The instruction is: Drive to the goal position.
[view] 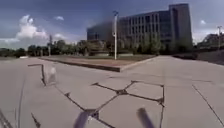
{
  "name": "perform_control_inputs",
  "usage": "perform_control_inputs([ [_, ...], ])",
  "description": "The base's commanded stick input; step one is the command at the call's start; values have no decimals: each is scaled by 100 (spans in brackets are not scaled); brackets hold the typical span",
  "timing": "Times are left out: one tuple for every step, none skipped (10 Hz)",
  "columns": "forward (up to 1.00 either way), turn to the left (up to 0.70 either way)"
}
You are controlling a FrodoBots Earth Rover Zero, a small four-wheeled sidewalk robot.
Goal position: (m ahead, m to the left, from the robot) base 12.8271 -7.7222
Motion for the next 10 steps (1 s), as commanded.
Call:
perform_control_inputs([
  [100,27],
  [100,27],
  [100,25],
  [100,7],
  [100,0],
  [100,-18],
  [100,-27],
  [100,-27],
  [100,-27],
  [100,-27],
])
